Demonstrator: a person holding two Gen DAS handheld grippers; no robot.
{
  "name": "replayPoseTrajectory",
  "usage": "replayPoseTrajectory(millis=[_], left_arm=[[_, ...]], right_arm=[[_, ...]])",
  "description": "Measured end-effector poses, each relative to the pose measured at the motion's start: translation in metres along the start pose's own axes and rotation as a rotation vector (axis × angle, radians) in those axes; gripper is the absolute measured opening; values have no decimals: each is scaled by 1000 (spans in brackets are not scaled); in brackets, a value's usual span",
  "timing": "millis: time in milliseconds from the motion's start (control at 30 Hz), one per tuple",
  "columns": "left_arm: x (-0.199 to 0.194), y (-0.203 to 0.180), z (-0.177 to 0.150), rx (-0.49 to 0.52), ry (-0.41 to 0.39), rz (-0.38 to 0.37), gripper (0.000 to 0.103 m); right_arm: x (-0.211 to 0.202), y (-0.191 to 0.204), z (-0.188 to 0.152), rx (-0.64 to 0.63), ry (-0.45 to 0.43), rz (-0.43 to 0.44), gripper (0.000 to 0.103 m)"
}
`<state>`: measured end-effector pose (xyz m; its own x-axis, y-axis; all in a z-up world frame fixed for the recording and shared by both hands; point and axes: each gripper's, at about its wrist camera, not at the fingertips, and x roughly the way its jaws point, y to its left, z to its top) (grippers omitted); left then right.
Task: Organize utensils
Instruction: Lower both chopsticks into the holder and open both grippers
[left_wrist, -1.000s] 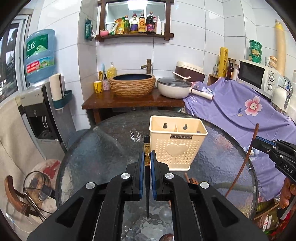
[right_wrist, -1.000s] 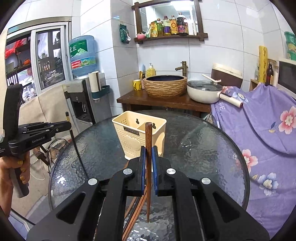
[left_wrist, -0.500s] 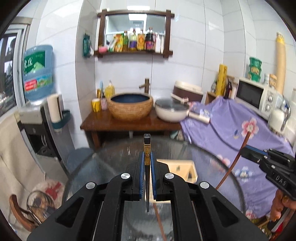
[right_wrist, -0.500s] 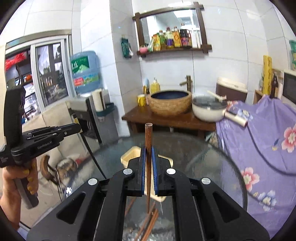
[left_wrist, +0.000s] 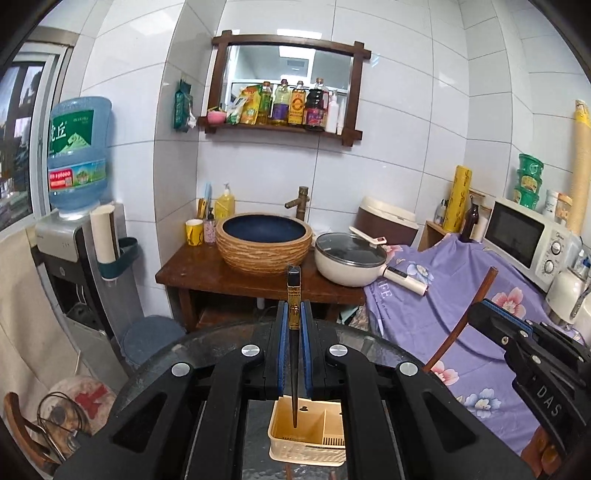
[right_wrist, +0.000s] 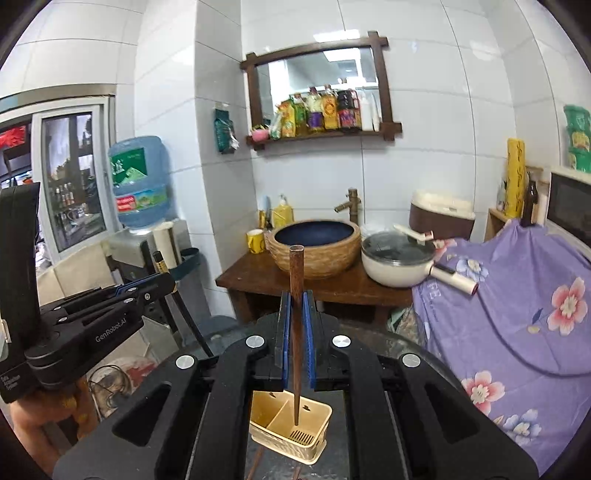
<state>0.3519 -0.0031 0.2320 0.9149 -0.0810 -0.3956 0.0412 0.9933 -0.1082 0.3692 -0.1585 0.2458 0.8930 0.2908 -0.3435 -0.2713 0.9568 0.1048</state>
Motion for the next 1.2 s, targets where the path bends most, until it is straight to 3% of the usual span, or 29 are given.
replayPoseTrajectory(millis=[333, 533, 900, 933, 1000, 1033, 1067, 1133, 1200], left_arm=[[54, 16, -64, -44, 138, 8, 7], [68, 16, -85, -24, 186, 3, 7], [73, 8, -97, 9, 207, 9, 7], [72, 8, -96, 3, 207, 6, 8], [68, 9, -94, -13, 197, -7, 27], [64, 10, -93, -21, 183, -10, 43], [60, 10, -92, -26, 167, -11, 52], [48, 11, -91, -26, 134, -21, 54], [38, 12, -92, -27, 126, -37, 61]], right_arm=[[58, -26, -69, 93, 149, -6, 8], [74, -33, -86, 125, 200, -2, 8], [74, -37, -88, 103, 189, -35, 8], [73, -38, -88, 102, 186, -37, 8], [70, -40, -89, 107, 186, -28, 11], [68, -41, -89, 111, 180, -27, 17], [65, -42, -89, 112, 171, -31, 34], [55, -44, -90, 109, 136, -42, 50], [46, -43, -90, 91, 111, -59, 50]])
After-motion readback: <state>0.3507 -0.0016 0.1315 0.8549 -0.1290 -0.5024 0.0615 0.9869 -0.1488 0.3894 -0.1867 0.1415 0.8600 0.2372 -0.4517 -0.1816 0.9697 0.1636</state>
